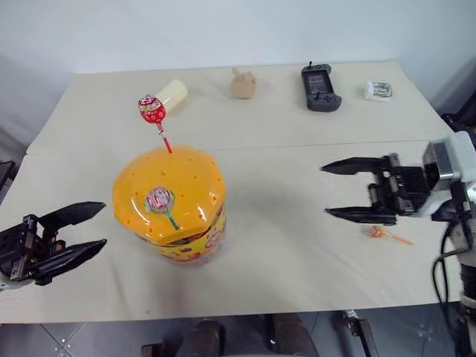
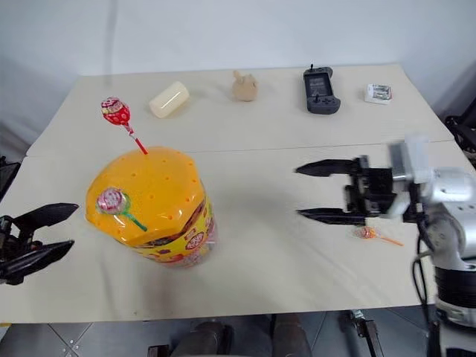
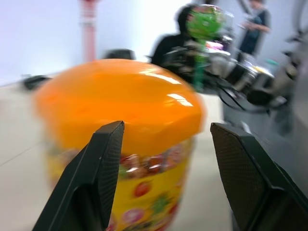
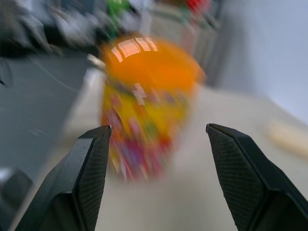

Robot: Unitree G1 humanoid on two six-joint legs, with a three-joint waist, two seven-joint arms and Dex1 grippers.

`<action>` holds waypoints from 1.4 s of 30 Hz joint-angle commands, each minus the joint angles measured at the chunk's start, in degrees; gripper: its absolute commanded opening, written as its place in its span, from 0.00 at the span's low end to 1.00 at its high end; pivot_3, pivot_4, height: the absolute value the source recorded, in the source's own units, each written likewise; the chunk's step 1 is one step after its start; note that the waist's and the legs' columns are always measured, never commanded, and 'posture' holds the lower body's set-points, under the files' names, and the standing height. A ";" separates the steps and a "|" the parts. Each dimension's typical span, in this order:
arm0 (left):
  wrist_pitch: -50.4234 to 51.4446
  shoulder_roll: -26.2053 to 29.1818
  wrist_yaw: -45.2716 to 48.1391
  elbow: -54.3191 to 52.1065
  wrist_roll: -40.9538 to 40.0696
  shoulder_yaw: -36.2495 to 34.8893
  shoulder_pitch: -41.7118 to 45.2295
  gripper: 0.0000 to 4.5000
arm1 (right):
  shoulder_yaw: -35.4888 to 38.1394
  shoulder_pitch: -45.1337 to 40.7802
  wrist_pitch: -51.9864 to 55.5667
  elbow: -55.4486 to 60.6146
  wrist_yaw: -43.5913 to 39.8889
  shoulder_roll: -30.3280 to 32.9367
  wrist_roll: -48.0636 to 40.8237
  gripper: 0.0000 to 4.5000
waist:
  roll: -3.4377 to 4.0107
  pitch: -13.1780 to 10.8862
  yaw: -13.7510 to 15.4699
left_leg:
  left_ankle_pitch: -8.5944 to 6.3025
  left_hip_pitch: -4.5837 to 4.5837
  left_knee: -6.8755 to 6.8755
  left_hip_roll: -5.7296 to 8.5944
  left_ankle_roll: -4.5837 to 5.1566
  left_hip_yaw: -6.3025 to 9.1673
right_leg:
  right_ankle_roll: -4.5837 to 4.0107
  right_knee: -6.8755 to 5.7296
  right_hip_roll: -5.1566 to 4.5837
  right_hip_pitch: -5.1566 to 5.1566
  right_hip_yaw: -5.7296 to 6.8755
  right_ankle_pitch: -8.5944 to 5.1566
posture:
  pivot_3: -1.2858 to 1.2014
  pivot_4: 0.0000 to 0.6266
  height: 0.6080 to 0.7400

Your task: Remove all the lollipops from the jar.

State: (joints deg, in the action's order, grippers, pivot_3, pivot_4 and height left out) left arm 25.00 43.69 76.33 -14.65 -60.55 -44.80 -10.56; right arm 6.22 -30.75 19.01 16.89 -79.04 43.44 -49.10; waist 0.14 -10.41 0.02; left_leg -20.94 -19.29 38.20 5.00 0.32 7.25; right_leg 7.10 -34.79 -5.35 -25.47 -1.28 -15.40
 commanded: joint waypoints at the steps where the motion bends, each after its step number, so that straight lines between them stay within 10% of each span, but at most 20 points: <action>1: -0.29 0.23 0.58 1.15 -0.31 -3.44 -2.24 0.68 | -5.05 -5.44 3.08 4.04 1.48 -2.68 -0.47 0.73 | -0.03 0.01 -0.01 | -0.02 -0.01 0.00 0.02 0.04 -0.01 | 0.00 0.02 -0.01 0.00 0.05 0.00 | 0.52 0.24 1.00; 13: -1.73 0.50 3.09 5.73 1.75 -5.89 -5.68 0.68 | -20.52 -22.11 5.18 -2.11 6.42 -21.18 8.78 0.73 | -0.14 0.07 -0.24 | -0.13 -0.06 0.01 0.07 0.16 -0.01 | -0.04 0.02 -0.05 -0.05 0.17 -0.02 | 0.52 0.24 1.00; 26: -1.82 1.21 3.01 11.01 2.68 -8.38 -6.00 0.68 | -26.29 -33.93 1.05 -12.78 -5.66 -28.92 14.71 0.73 | -0.23 0.12 -1.67 | -0.15 -0.04 0.00 0.04 0.14 -0.02 | -0.07 -0.28 -0.02 -0.10 0.18 -0.03 | 0.52 0.24 1.00; 37: -0.91 -0.46 0.44 6.17 -0.20 -9.17 -6.02 0.68 | -25.63 -34.82 3.02 -14.44 -8.23 -31.51 13.57 0.02 | -0.23 0.12 -1.80 | -0.17 -0.05 -0.03 0.01 0.11 -0.02 | -0.09 -0.29 -0.01 -0.14 0.19 -0.05 | 0.52 0.24 1.00; 42: 0.09 -1.09 -2.12 2.59 -3.04 -9.27 -5.01 0.68 | -21.94 -33.85 7.02 -14.61 -8.17 -33.15 7.38 0.01 | -0.23 0.12 -1.83 | -0.17 -0.04 -0.03 0.00 0.10 -0.02 | -0.10 -0.31 -0.01 -0.14 0.19 -0.05 | 0.52 0.24 1.00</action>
State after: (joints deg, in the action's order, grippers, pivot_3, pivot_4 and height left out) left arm 24.86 42.99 74.96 -9.80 -61.30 -51.93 -15.72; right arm -18.53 -64.26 24.40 0.78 -85.93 11.07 -37.62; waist -0.09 -10.29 -1.81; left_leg -21.12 -19.34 38.16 5.00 0.42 7.24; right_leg 7.00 -35.09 -5.35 -25.62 -1.09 -15.46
